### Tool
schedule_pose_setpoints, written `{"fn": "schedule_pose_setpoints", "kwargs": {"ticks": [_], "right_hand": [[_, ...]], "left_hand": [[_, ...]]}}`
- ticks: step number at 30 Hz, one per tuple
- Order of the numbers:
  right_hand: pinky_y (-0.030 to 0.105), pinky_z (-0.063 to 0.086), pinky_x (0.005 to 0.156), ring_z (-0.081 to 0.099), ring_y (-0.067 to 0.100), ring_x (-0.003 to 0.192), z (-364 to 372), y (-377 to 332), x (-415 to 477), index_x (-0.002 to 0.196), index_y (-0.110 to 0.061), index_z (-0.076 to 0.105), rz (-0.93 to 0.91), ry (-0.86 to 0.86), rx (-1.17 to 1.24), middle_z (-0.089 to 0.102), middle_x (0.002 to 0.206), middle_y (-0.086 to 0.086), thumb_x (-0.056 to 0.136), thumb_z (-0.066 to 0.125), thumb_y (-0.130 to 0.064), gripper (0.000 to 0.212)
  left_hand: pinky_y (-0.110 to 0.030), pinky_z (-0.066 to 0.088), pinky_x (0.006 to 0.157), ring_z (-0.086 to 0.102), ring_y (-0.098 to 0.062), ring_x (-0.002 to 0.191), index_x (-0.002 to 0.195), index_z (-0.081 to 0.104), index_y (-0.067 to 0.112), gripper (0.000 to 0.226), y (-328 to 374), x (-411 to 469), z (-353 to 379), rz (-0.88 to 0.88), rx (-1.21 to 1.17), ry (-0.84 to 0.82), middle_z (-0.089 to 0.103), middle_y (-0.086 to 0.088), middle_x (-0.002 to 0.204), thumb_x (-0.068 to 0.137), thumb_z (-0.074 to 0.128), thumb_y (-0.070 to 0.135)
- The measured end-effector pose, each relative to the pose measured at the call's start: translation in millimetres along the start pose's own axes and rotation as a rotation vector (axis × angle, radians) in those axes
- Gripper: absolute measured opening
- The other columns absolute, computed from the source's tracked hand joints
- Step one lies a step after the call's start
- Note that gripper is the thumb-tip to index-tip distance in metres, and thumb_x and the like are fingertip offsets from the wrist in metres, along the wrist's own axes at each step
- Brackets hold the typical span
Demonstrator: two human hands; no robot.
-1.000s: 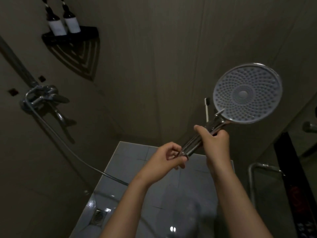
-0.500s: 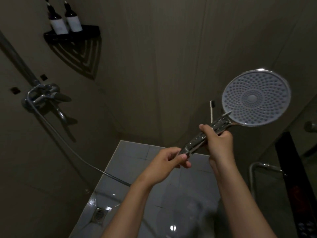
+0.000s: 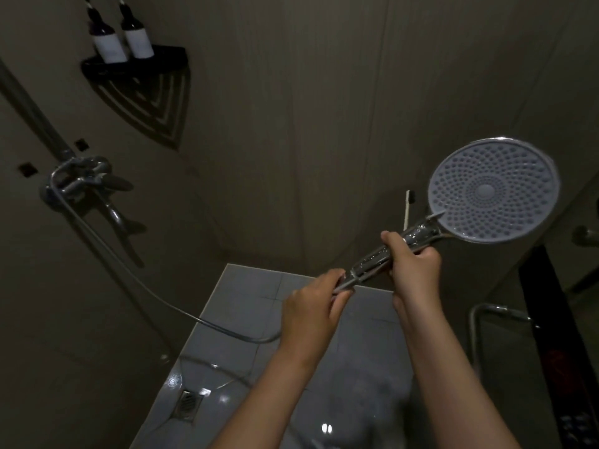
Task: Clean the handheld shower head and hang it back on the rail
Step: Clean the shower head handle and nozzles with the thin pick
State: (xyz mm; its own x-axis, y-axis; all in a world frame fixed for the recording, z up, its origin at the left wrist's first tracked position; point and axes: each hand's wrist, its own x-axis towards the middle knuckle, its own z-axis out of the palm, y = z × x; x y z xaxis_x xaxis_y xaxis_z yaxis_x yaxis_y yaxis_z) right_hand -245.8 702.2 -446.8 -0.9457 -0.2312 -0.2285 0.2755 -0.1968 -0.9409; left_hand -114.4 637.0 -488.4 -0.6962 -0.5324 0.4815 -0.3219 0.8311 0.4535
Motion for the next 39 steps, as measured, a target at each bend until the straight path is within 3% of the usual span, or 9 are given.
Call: {"fn": "schedule_pose_setpoints", "kwargs": {"ticks": [2, 6, 11, 17, 23, 26, 28, 33, 39], "right_hand": [[0.029, 0.047, 0.062, 0.06, 0.018, 0.07, -0.3, -2.1, -0.4, 0.081, -0.013, 0.055, -0.005, -0.015, -0.003, 0.062, 0.08, 0.008, 0.076, 0.073, -0.015, 0.019], [0.029, 0.046, 0.062, 0.058, 0.017, 0.069, -4.4, -3.4, -0.7, 0.079, -0.013, 0.055, -0.024, -0.065, -0.061, 0.06, 0.076, 0.004, 0.076, 0.073, -0.015, 0.018], [0.023, 0.042, 0.049, 0.05, 0.011, 0.052, -1.9, -6.7, -3.0, 0.073, -0.017, 0.051, 0.024, -0.21, -0.061, 0.052, 0.058, -0.002, 0.078, 0.07, -0.012, 0.02], [0.018, 0.042, 0.044, 0.05, 0.007, 0.047, -5.5, -6.7, 2.4, 0.073, -0.016, 0.05, 0.0, -0.199, -0.036, 0.051, 0.059, -0.001, 0.079, 0.069, -0.009, 0.021], [0.035, 0.046, 0.066, 0.057, 0.019, 0.068, -12.8, -3.5, 10.6, 0.072, -0.017, 0.057, -0.056, -0.074, -0.084, 0.059, 0.067, 0.001, 0.07, 0.075, -0.02, 0.018], [0.031, 0.045, 0.062, 0.056, 0.014, 0.061, -12.8, -5.4, 9.9, 0.073, -0.017, 0.056, -0.075, -0.057, -0.083, 0.058, 0.067, 0.0, 0.072, 0.074, -0.019, 0.018], [0.03, 0.044, 0.061, 0.055, 0.013, 0.06, -12.9, -5.6, 7.2, 0.073, -0.018, 0.056, -0.097, -0.075, -0.116, 0.057, 0.067, -0.001, 0.073, 0.074, -0.02, 0.019], [0.027, 0.043, 0.056, 0.05, 0.012, 0.057, -9.0, -12.3, -2.8, 0.07, -0.018, 0.051, -0.068, -0.221, -0.156, 0.051, 0.062, -0.002, 0.078, 0.072, -0.013, 0.023], [0.016, 0.039, 0.039, 0.046, 0.005, 0.041, -3.8, -21.0, -10.7, 0.073, -0.018, 0.048, 0.043, -0.363, -0.036, 0.045, 0.057, -0.002, 0.082, 0.067, -0.01, 0.022]], "left_hand": [[-0.025, 0.046, 0.059, 0.064, -0.011, 0.072, 0.104, 0.061, 0.026, 0.02, -0.1, 3.4, -1.6, -0.043, -0.123, -0.062, 0.069, 0.008, 0.086, 0.087, 0.058, 0.036], [-0.02, 0.05, 0.06, 0.06, -0.008, 0.057, 0.106, 0.055, 0.003, 0.017, -0.7, 23.1, -10.3, -0.376, -0.96, -0.683, 0.062, -0.007, 0.077, 0.098, 0.045, 0.013], [-0.029, 0.053, 0.072, 0.063, -0.019, 0.061, 0.112, 0.054, -0.002, 0.035, -15.4, 32.2, -25.5, -0.381, -1.274, -1.101, 0.065, -0.01, 0.078, 0.097, 0.034, 0.022], [-0.023, 0.039, 0.061, 0.044, -0.006, 0.049, 0.091, 0.049, 0.01, 0.019, -0.5, 24.4, -17.2, -0.418, -1.162, -0.915, 0.045, 0.004, 0.062, 0.099, 0.037, 0.021], [-0.039, 0.044, 0.067, 0.058, -0.032, 0.082, 0.1, 0.042, 0.017, 0.018, 22.5, 12.2, -0.8, -0.076, -0.102, -0.506, 0.063, -0.009, 0.092, 0.099, 0.038, 0.035], [-0.041, 0.043, 0.07, 0.059, -0.034, 0.09, 0.109, 0.045, 0.014, 0.026, 24.0, 8.4, 9.2, -0.001, 0.044, -0.345, 0.064, -0.011, 0.101, 0.099, 0.037, 0.036], [-0.038, 0.042, 0.067, 0.059, -0.031, 0.081, 0.1, 0.045, 0.015, 0.019, 22.8, 8.8, 8.4, -0.064, -0.121, -0.404, 0.061, -0.007, 0.087, 0.098, 0.04, 0.034], [-0.029, 0.05, 0.067, 0.048, -0.009, 0.045, 0.09, 0.051, 0.01, 0.017, 3.4, 21.6, -11.3, -0.458, -1.296, -0.94, 0.049, 0.005, 0.059, 0.094, 0.045, 0.025], [-0.033, 0.051, 0.084, 0.048, -0.006, 0.044, 0.098, 0.05, 0.009, 0.025, -4.1, 23.3, -24.4, -0.341, -1.525, -1.168, 0.047, 0.007, 0.061, 0.097, 0.033, 0.028]]}}
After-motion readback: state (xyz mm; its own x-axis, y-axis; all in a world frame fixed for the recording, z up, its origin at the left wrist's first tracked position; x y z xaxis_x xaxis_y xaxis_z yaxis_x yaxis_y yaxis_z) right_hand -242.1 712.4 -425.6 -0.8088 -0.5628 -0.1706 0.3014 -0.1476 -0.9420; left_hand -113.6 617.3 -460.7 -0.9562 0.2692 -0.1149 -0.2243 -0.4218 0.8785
